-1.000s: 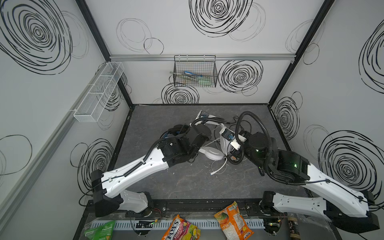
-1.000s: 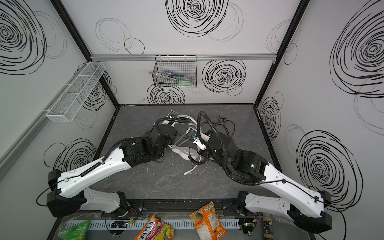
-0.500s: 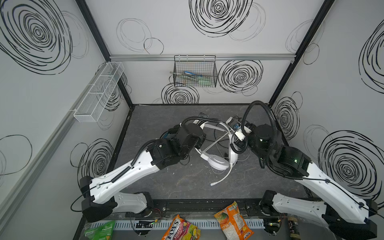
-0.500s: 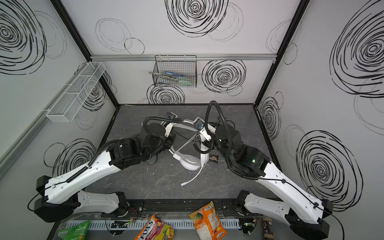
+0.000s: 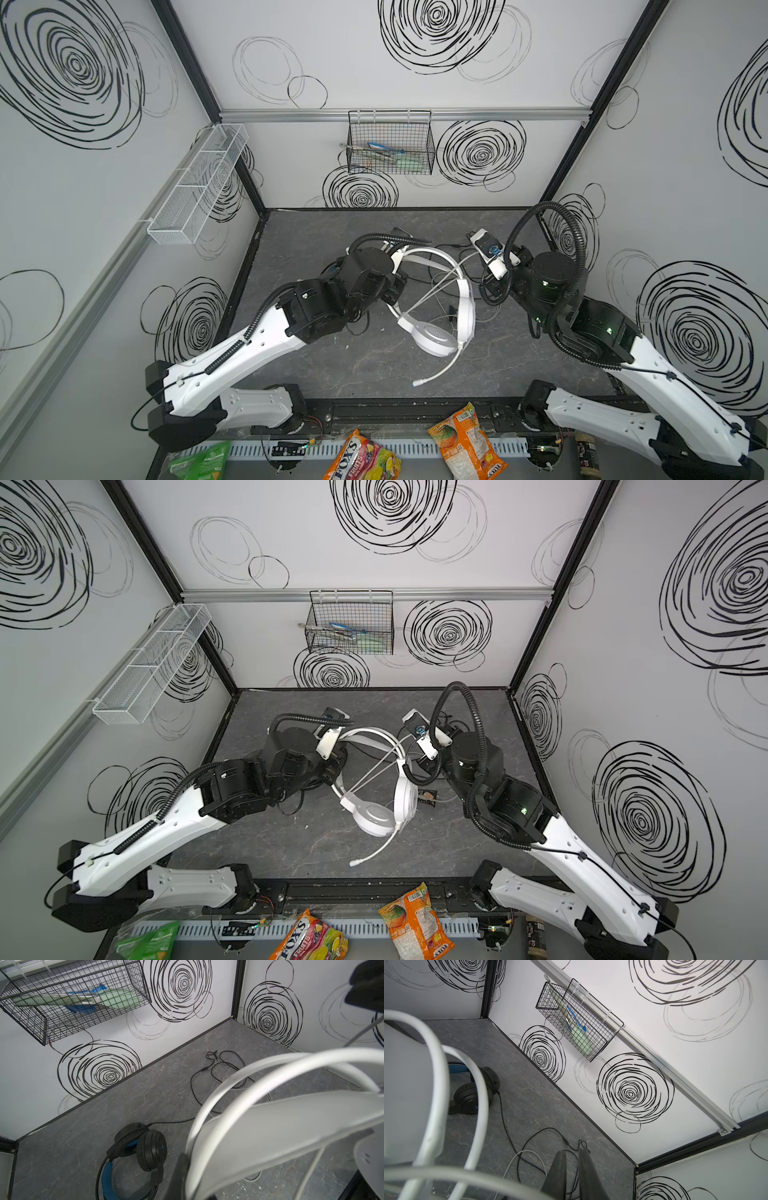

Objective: Wrap the headphones

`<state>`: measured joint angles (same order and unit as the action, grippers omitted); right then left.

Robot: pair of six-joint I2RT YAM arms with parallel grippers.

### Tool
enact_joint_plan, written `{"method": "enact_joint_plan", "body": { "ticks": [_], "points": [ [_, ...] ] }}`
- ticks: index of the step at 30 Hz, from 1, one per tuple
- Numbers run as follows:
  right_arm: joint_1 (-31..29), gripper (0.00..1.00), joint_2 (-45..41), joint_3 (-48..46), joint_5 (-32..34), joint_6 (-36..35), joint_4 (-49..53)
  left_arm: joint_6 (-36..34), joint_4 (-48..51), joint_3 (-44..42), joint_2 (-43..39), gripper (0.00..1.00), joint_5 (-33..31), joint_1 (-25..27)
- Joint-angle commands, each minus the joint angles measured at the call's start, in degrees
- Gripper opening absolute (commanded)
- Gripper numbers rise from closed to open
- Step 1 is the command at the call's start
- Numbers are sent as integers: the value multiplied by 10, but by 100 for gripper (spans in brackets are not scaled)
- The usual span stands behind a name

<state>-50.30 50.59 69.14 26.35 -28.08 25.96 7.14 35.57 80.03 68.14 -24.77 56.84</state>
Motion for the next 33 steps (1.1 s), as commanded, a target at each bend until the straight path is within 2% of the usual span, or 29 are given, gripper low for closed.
{"method": "enact_joint_plan", "body": {
  "ticks": [1, 14, 17, 27, 33],
  "points": [
    [6, 17, -13, -13, 7, 11, -27, 35, -45, 2, -21, 0, 8, -5],
    [30, 16, -30, -31, -3, 28, -45, 60, -74, -12, -45, 0, 18, -16],
    [34, 19, -39, -37, -14, 32, -47, 61, -83, -11, -48, 0, 20, -16],
    [61, 28, -34, -59, -49, 54, -85, 67, -92, 27, -44, 0, 86, -18],
    [103, 30, -28, -74, -105, 78, -124, 79, -96, 75, -36, 0, 116, -20]
  ]
}}
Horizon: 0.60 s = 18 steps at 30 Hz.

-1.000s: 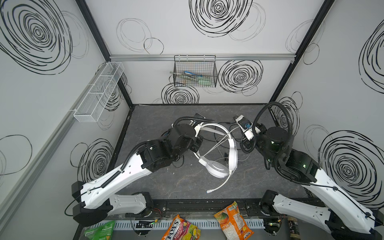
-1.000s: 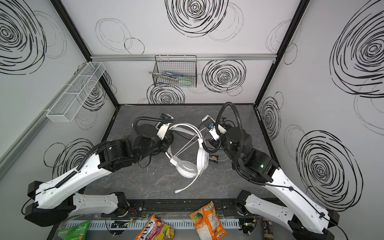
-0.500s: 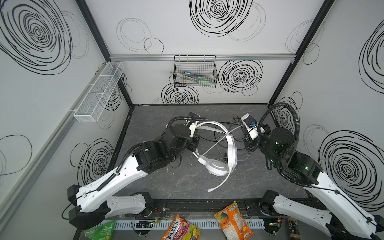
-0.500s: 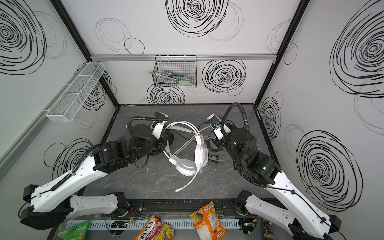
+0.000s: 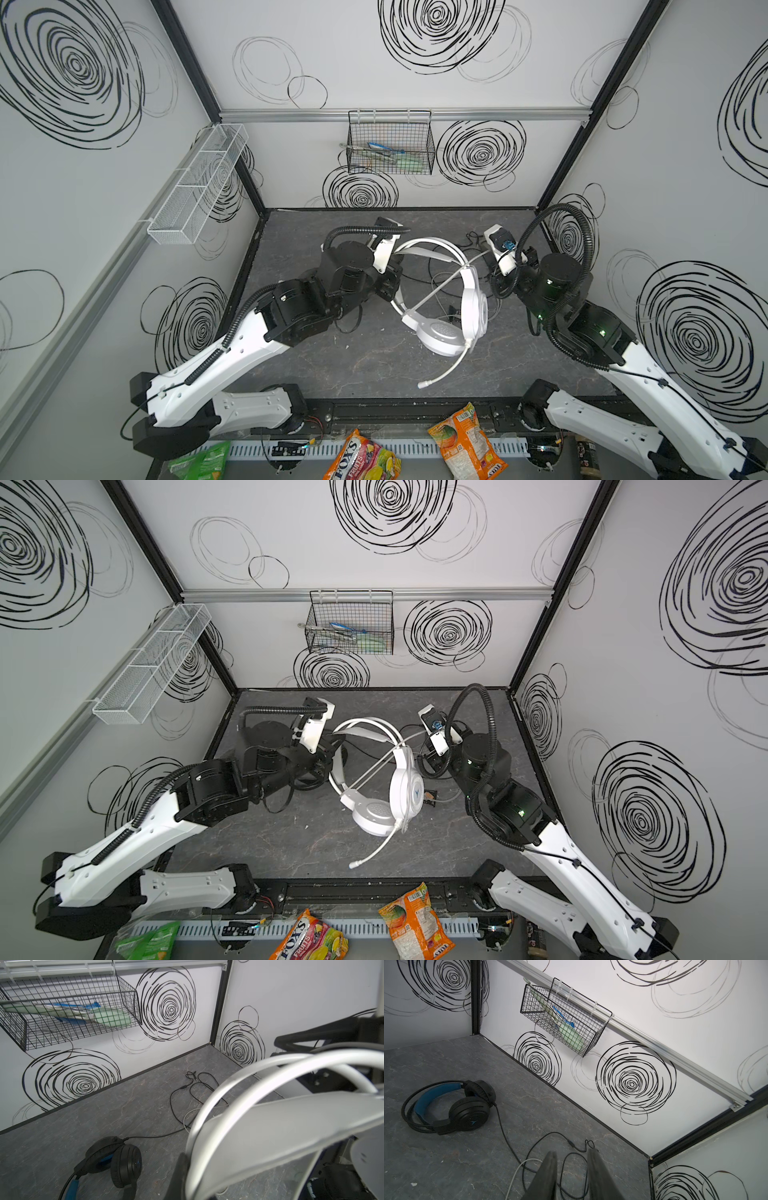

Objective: Wrap the headphones

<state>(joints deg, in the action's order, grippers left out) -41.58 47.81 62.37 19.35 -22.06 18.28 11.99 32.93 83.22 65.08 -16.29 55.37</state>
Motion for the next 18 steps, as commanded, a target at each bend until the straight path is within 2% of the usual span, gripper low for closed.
{"method": "enact_joint_plan", "body": {
  "ticks": [1, 9, 18],
  "points": [
    [22, 30, 0, -8, -46, 23, -58, 32, -71, 51, -3, 0, 36, -5],
    [66, 32, -8, -41, -158, 70, -146, 75, -107, 95, 12, 0, 60, -5],
    [82, 30, 7, -75, -214, 127, -209, 123, -155, 126, 27, 0, 83, -9]
  ]
}}
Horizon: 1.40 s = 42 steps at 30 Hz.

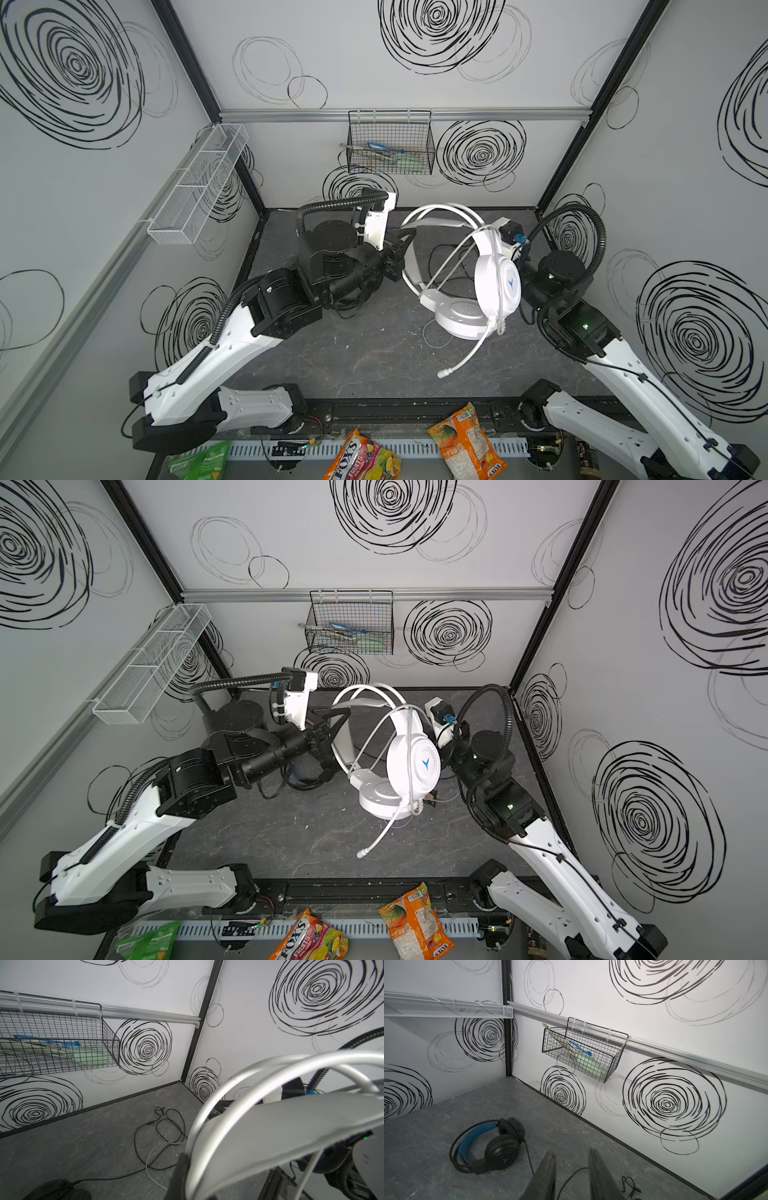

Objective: Wrap the headphones

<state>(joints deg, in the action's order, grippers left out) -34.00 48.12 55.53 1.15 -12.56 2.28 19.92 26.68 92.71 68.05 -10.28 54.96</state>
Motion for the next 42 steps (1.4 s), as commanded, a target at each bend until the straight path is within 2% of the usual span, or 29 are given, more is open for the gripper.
{"method": "enact_joint_plan", "body": {
  "ticks": [1, 7, 13, 21, 33, 42],
  "points": [
    [7, 28, 7, -6, -36, 37, -50, 43, -97, 33, -1, 0, 29, -6],
    [11, 22, 24, -9, -47, 56, -67, 79, -127, 14, -1, 0, 56, -6],
    [13, 22, 31, -24, -77, 77, -86, 114, -175, 0, 5, 0, 62, -6],
    [13, 25, 23, -69, -119, 123, -133, 136, -222, 23, 27, 0, 20, -3],
    [9, 23, 28, -127, -161, 173, -177, 163, -241, 98, 70, 0, -59, 3],
    [1, 22, 40, -159, -194, 210, -211, 197, -262, 114, 90, 0, -53, 4]
  ]
}}
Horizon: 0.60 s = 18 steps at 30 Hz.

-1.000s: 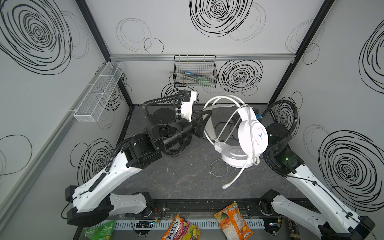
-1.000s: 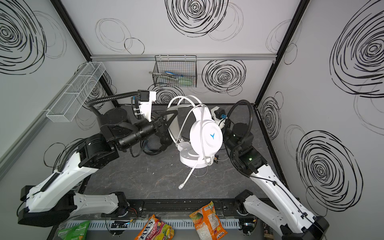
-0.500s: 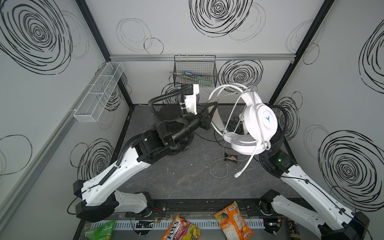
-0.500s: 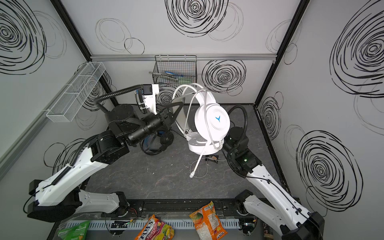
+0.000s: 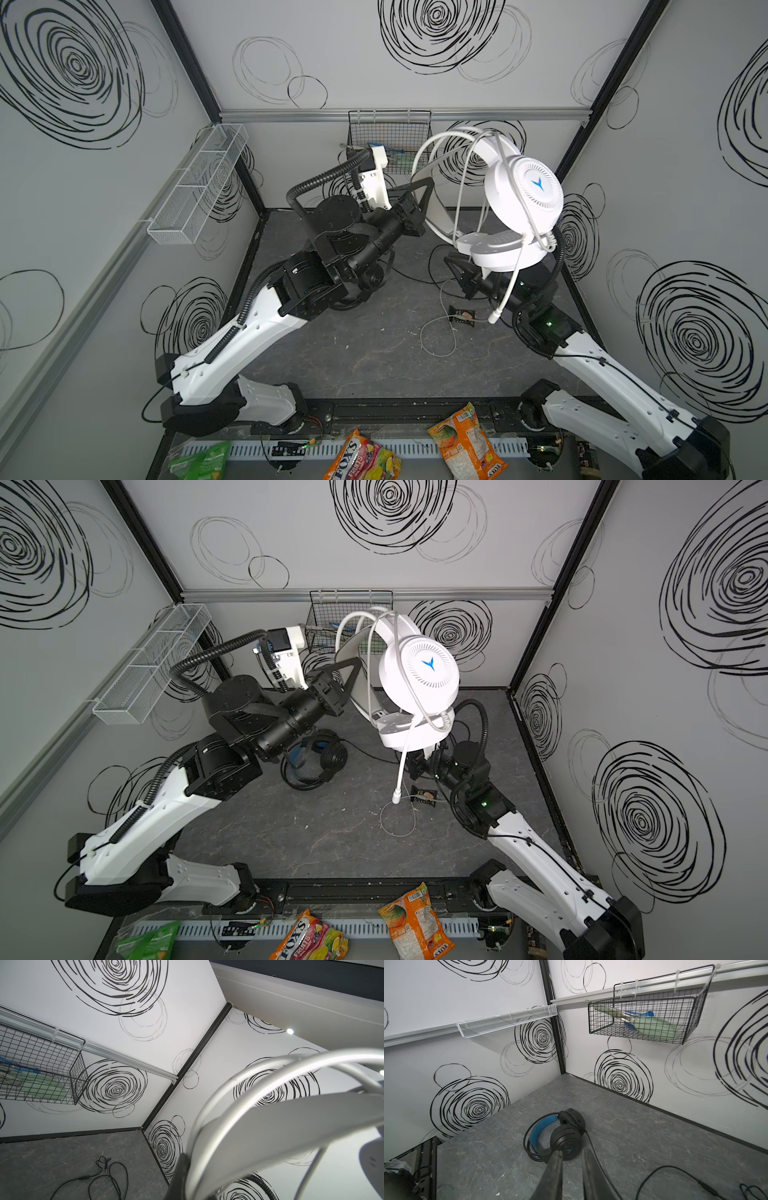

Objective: Wrap the headphones

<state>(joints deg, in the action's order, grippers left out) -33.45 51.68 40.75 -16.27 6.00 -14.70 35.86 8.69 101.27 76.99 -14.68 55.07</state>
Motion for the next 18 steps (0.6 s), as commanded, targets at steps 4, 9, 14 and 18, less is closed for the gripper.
{"method": "enact_joint_plan", "body": {
  "ticks": [4, 9, 14, 18],
  "points": [
    [-6, 21, 13, -27, -32, 44, -63, 44, -86, 37, 4, 0, -9, 3],
    [-14, 18, 28, -40, -47, 47, -68, 49, -87, 43, 2, 0, -19, 4],
    [-23, 15, 35, -47, -57, 50, -63, 60, -87, 36, -4, 0, -41, 4],
    [-44, 14, 41, -50, -50, 48, -57, 69, -93, 29, -6, 0, -64, 4]
  ]
}}
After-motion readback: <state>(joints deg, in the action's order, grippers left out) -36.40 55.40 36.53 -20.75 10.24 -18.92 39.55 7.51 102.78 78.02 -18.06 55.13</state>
